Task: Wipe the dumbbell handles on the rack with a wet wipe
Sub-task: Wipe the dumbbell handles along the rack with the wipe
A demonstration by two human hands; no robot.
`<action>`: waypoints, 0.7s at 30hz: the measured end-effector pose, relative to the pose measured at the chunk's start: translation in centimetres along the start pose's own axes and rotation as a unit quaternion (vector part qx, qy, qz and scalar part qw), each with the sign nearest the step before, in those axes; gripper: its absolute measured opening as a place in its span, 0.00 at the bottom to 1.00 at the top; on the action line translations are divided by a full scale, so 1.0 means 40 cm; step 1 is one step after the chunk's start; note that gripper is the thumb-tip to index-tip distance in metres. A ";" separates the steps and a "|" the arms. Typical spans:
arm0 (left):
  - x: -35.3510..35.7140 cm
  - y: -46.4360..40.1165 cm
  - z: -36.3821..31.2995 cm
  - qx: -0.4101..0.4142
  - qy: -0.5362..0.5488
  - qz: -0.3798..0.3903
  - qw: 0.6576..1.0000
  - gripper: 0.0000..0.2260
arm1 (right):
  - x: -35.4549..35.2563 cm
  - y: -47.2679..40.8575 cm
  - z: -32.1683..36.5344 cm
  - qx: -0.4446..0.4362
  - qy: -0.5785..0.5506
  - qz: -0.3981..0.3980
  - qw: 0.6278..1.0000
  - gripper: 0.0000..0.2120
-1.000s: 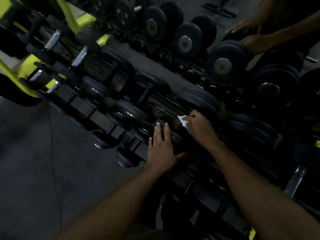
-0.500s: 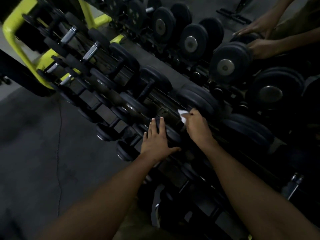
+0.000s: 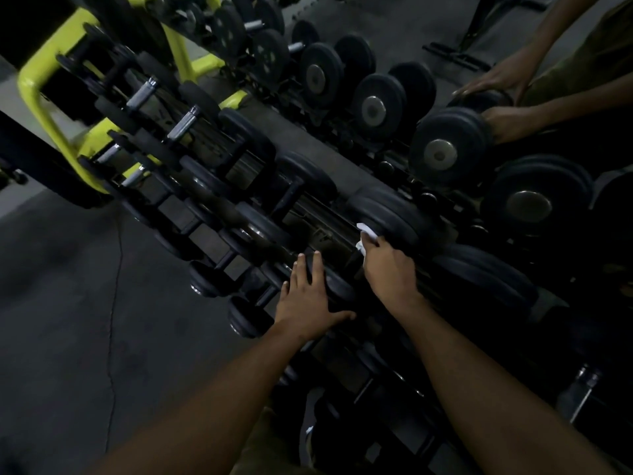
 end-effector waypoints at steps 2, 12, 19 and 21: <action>-0.001 -0.001 -0.001 0.001 -0.004 -0.003 1.000 0.61 | 0.023 0.001 -0.010 0.014 -0.002 -0.011 1.000 0.22; 0.000 0.000 0.002 0.008 -0.011 -0.008 1.000 0.61 | 0.027 0.042 -0.023 0.021 -0.278 -0.119 0.953 0.21; 0.002 -0.001 0.004 0.014 -0.012 -0.015 1.000 0.61 | 0.051 0.017 -0.036 0.185 -0.376 -0.174 0.891 0.15; 0.002 0.000 0.005 0.015 -0.011 -0.016 1.000 0.60 | 0.053 0.023 -0.023 0.218 -0.363 -0.199 0.884 0.14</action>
Point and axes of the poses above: each hand's wrist, its own y-axis away from the middle knuckle, its own x-axis out of the palm, z = x × y, the point moved 5 cm from there along -y, towards the middle knuckle, and after that the axes turned 10 degrees about -y, right-handed, at the moved point
